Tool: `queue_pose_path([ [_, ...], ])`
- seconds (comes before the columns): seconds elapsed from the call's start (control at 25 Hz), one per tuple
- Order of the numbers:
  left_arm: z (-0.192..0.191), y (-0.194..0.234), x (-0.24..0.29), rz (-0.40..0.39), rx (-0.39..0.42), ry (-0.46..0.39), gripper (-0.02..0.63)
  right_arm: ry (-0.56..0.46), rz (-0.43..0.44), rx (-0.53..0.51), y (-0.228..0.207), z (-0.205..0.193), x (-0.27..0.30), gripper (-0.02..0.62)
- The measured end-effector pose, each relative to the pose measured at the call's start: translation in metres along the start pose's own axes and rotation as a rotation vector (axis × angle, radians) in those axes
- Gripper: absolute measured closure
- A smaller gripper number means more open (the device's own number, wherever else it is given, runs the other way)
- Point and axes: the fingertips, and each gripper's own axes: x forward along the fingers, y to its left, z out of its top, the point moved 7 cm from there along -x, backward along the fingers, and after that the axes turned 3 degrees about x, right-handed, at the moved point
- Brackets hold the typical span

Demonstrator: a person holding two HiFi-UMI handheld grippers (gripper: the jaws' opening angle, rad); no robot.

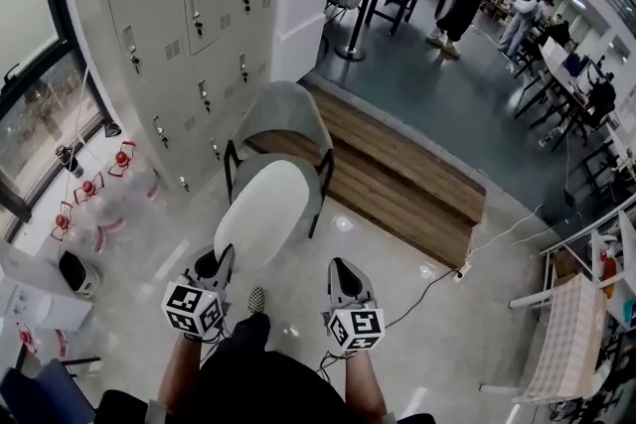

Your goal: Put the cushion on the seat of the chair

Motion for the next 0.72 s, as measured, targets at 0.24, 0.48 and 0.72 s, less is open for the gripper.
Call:
queue_pose_path([
  [0.24, 0.025, 0.047, 0.064, -0.013, -0.011, 0.02, 0.566, 0.022, -0.002, -0.011, -0.013, 0.023, 0.076, 0.565],
  [0.48, 0.037, 0.088, 0.123, -0.042, -0.024, 0.053, 0.566, 0.049, -0.034, -0.005, -0.025, 0.034, 0.138, 0.565],
  [0.72, 0.04, 0.125, 0.177, -0.086, -0.023, 0.088, 0.566, 0.078, -0.069, -0.006, -0.034, 0.038, 0.194, 0.565],
])
